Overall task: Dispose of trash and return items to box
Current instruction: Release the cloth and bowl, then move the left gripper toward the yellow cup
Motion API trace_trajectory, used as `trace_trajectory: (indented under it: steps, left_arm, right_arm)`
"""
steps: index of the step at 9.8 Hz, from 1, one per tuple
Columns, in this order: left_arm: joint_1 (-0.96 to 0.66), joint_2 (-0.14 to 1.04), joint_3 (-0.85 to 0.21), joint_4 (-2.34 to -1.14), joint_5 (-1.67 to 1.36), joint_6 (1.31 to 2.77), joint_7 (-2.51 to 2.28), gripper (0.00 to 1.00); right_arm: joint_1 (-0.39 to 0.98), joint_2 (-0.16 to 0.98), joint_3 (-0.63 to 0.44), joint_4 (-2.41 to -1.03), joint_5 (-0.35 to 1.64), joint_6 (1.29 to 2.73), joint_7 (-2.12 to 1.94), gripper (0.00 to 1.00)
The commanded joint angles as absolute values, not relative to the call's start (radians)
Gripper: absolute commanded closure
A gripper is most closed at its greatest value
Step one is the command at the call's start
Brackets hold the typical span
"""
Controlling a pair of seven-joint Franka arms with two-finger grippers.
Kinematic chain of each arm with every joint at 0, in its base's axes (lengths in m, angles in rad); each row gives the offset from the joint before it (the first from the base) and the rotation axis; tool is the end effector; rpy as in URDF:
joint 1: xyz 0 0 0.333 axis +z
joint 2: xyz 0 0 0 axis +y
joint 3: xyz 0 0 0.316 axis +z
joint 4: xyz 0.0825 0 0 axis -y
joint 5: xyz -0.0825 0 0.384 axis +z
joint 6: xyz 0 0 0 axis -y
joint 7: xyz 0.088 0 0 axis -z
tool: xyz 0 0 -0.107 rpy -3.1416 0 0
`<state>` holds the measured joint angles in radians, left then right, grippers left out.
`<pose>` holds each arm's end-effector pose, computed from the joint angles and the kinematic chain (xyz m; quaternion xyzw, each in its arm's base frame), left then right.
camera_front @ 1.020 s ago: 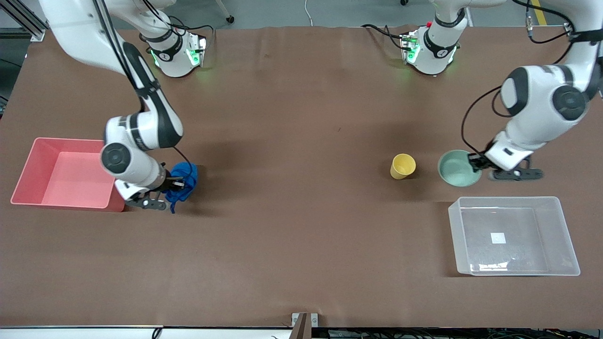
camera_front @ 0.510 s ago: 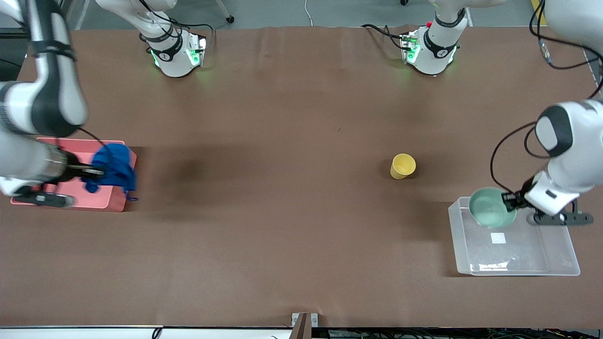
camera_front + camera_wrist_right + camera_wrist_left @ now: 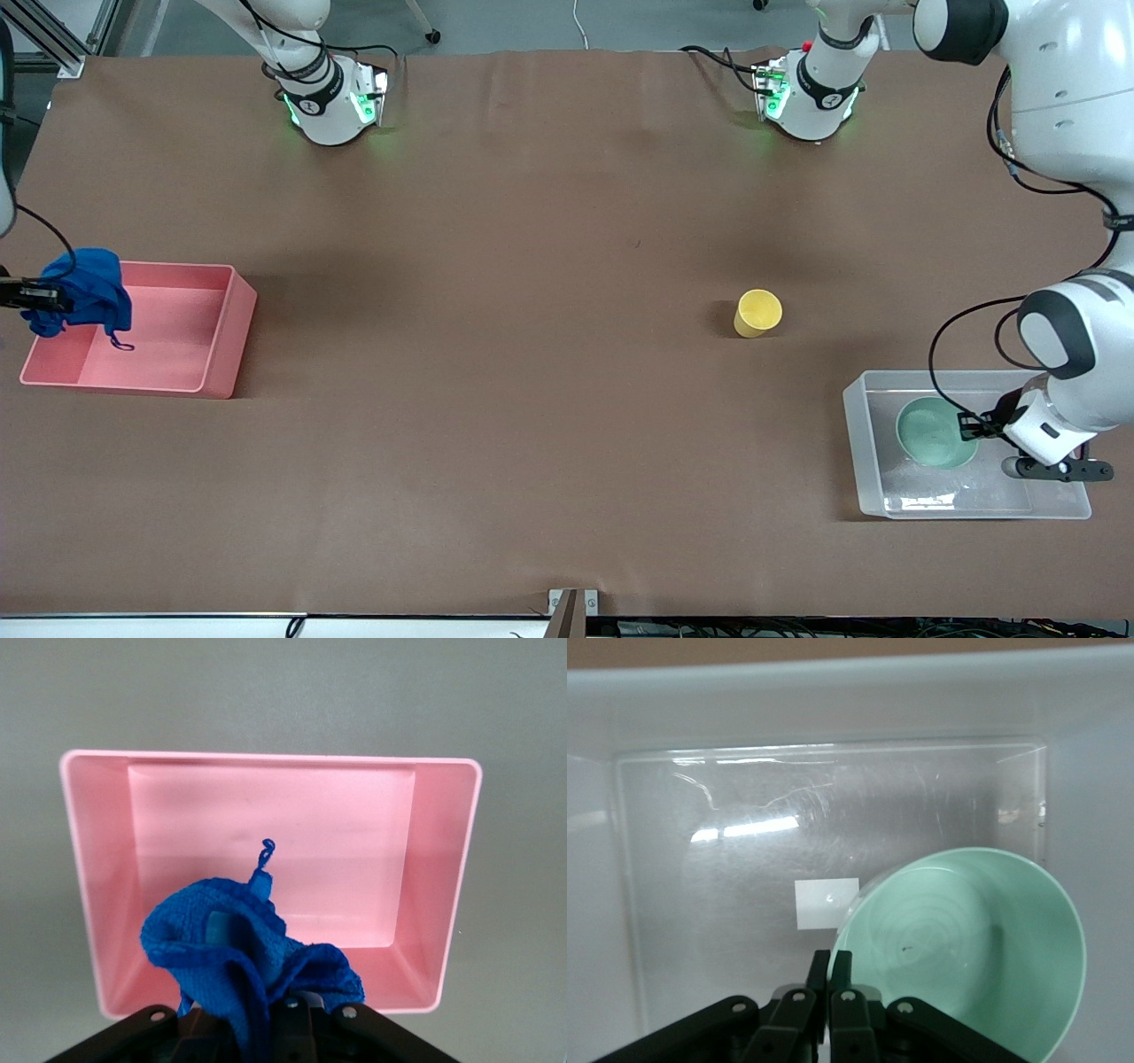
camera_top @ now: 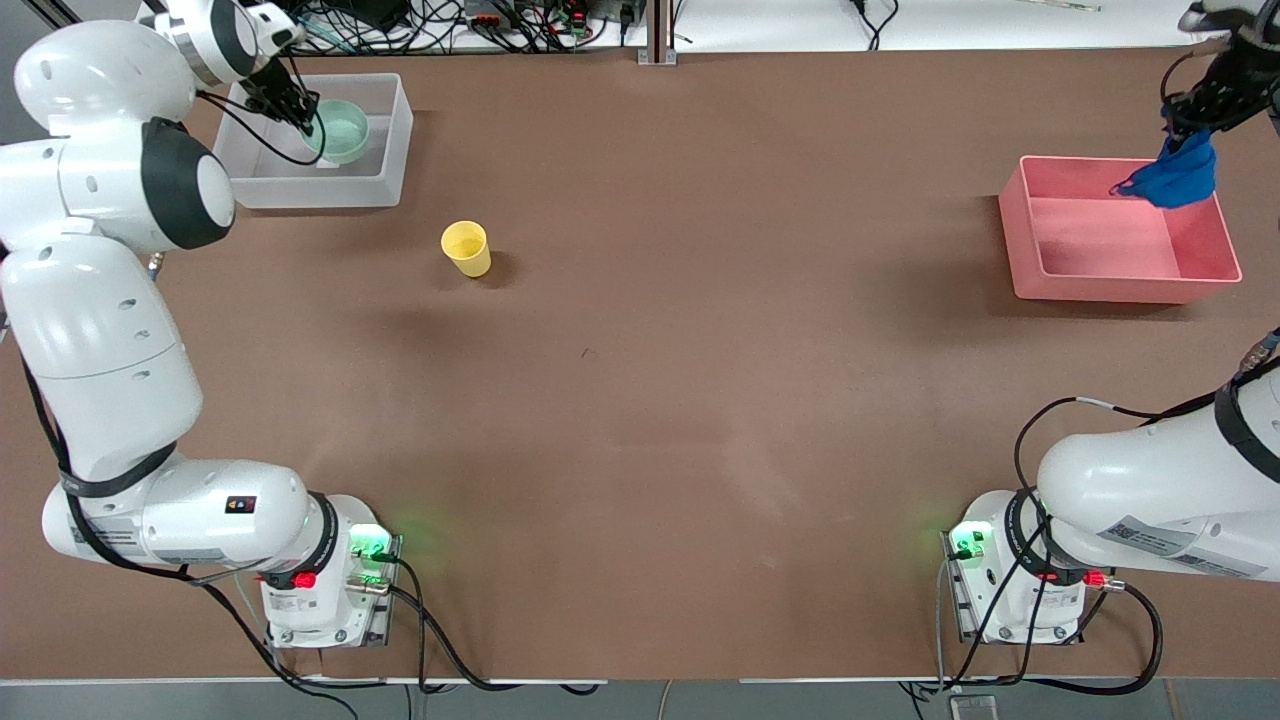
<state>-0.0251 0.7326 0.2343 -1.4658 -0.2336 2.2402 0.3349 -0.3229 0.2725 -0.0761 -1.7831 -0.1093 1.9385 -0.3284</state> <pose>0.7170 0.1132 0.2612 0.9990 -0.0247 0.0358 0.0074 0.5675 -0.2441 0.3936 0.9964 -0.0118 -0.0757 0.0354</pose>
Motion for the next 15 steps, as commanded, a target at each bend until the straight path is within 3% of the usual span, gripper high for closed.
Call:
trace_trajectory:
  steps: [1,2,3,4,5,7,8,11,13,15]
  left_arm:
    - [-0.032,0.813,0.241,-1.460,-0.262,2.325,0.350,0.96]
    - [-0.028,0.815,0.241,-1.474,-0.259,2.344,0.354,0.93]
    - [-0.031,0.802,0.242,-1.474,-0.253,2.339,0.362,0.59]
    - [-0.032,0.767,0.244,-1.485,-0.249,2.336,0.361,0.01]
    - [-0.032,0.693,0.242,-1.520,-0.245,2.327,0.359,0.00]
    - [-0.052,0.513,0.223,-1.647,-0.206,2.306,0.342,0.00]
    - [-0.052,0.401,0.189,-1.739,-0.146,2.301,0.321,0.00]
    - [-0.052,0.105,0.057,-2.082,-0.106,2.302,0.180,0.00]
    - [-0.054,0.042,-0.052,-2.231,-0.106,2.303,0.137,0.00]
    - [-0.055,0.054,-0.133,-2.296,-0.104,2.318,0.103,0.00]
  right_arm:
    - [-0.365,0.303,-0.055,-1.899,-0.133,2.125,-0.331,0.98]
    - [-0.379,0.339,-0.054,-1.963,-0.133,2.252,-0.328,0.97]
    - [-0.379,0.368,-0.054,-2.030,-0.133,2.396,-0.328,0.81]
    - [-0.385,0.417,-0.054,-2.033,-0.133,2.464,-0.327,0.32]
    - [-0.373,0.422,-0.051,-2.026,-0.126,2.458,-0.315,0.00]
    - [-0.335,0.368,-0.049,-1.994,-0.126,2.342,-0.250,0.00]
    - [-0.312,0.310,-0.049,-1.953,-0.126,2.218,-0.227,0.00]
    - [-0.226,0.145,-0.045,-1.810,-0.115,1.924,-0.079,0.00]
    - [-0.120,0.068,-0.046,-1.793,-0.100,1.843,0.065,0.00]
    - [-0.017,0.008,-0.044,-1.793,-0.095,1.800,0.226,0.00]
